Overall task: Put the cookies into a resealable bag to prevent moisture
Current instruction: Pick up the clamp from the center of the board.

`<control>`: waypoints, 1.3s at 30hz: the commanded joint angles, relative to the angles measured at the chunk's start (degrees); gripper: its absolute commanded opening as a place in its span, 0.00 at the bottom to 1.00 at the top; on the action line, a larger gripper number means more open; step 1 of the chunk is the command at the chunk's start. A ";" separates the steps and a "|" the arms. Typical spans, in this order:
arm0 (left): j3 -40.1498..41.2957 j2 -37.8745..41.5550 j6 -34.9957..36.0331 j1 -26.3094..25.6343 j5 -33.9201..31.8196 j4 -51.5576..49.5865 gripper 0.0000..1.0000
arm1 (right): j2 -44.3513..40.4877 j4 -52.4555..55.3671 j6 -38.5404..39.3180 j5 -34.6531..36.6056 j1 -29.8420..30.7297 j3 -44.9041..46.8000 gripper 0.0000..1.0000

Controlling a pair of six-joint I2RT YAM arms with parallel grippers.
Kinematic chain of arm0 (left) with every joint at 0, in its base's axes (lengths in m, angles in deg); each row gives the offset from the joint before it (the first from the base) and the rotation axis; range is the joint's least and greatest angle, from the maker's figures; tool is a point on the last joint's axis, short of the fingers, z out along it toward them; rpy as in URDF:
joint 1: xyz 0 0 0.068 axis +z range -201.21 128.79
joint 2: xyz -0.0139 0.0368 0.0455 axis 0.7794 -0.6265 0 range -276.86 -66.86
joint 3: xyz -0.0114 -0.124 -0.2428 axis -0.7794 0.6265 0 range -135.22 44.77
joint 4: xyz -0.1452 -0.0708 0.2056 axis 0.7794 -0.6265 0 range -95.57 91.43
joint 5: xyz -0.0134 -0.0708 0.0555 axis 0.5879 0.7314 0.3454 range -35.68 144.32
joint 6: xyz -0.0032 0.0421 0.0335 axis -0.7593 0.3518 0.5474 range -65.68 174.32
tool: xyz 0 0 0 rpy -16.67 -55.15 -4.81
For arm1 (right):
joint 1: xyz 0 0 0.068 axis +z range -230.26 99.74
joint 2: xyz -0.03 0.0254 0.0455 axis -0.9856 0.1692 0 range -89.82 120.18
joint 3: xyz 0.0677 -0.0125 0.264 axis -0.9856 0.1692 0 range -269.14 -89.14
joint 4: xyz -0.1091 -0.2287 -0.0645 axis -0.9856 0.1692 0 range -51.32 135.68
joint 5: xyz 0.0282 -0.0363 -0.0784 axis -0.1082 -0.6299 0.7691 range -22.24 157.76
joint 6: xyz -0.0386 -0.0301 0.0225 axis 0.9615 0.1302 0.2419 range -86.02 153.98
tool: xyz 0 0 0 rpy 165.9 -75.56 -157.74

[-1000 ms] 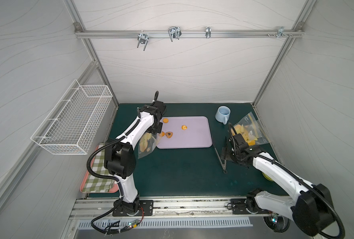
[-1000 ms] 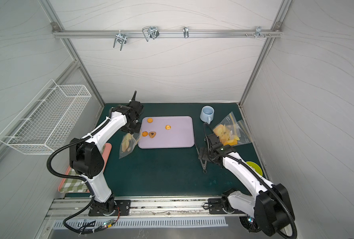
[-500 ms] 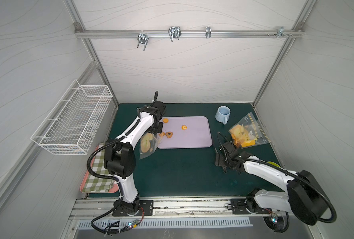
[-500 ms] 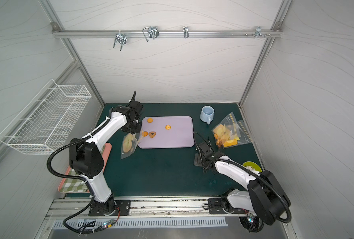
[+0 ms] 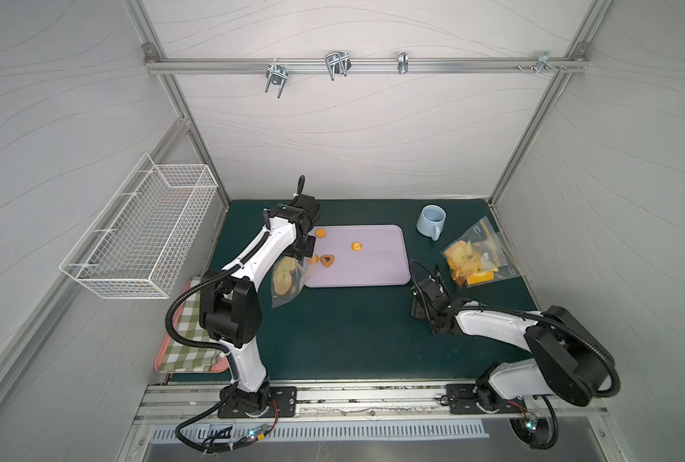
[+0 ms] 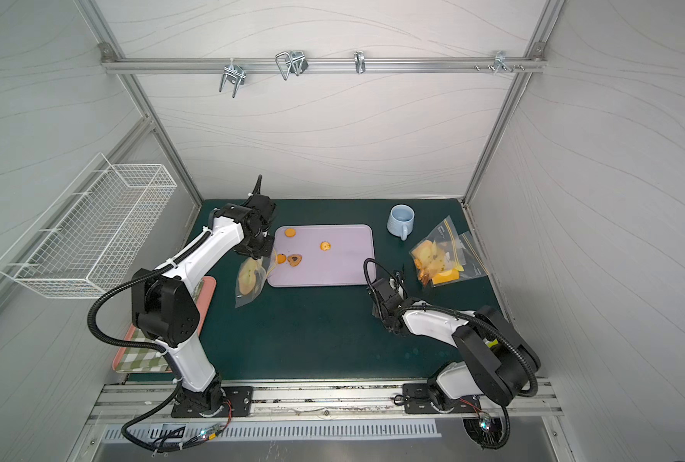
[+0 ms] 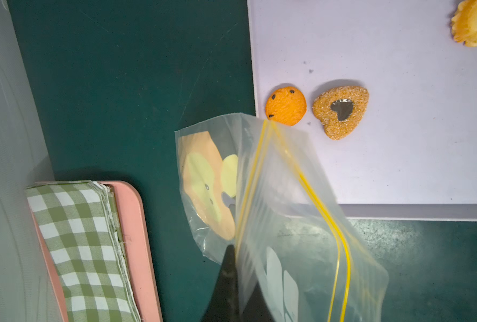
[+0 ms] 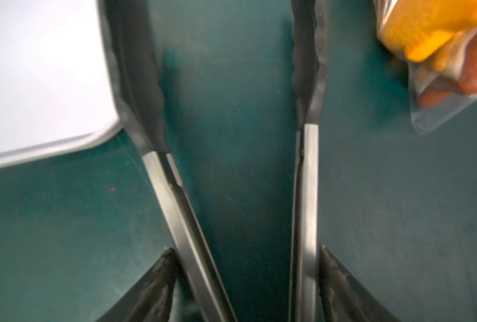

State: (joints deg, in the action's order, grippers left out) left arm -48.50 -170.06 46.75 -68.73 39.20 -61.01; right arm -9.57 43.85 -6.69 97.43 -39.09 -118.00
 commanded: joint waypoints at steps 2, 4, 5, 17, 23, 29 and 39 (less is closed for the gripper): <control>0.19 1.79 0.79 0.47 0.27 0.29 0.00 | 0.82 -3.54 -1.74 3.97 3.50 3.91 0.72; 0.20 1.70 0.80 0.52 0.38 0.30 0.00 | -0.13 -2.79 -2.55 5.14 4.80 4.59 0.72; 0.20 1.73 0.79 0.56 0.52 0.34 0.00 | -0.63 -2.55 -2.92 5.55 5.22 5.06 0.70; 0.64 2.52 0.80 0.65 0.57 0.63 0.00 | -5.93 0.43 -3.73 9.56 6.34 5.16 0.51; 0.90 3.10 0.97 0.82 1.19 0.74 0.00 | -22.08 8.41 -0.71 10.48 6.39 4.02 0.51; 1.80 4.21 1.07 1.17 2.14 1.00 0.00 | -30.99 11.43 8.81 5.09 6.38 0.18 0.48; 3.05 5.70 0.25 3.08 3.77 2.13 0.00 | -13.80 7.62 31.04 -23.07 6.15 -15.09 0.47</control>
State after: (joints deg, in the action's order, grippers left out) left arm -45.61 -166.08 47.06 -66.63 41.80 -59.85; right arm -29.04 52.44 16.09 84.60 -33.01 -127.68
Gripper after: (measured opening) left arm 0.057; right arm 0.471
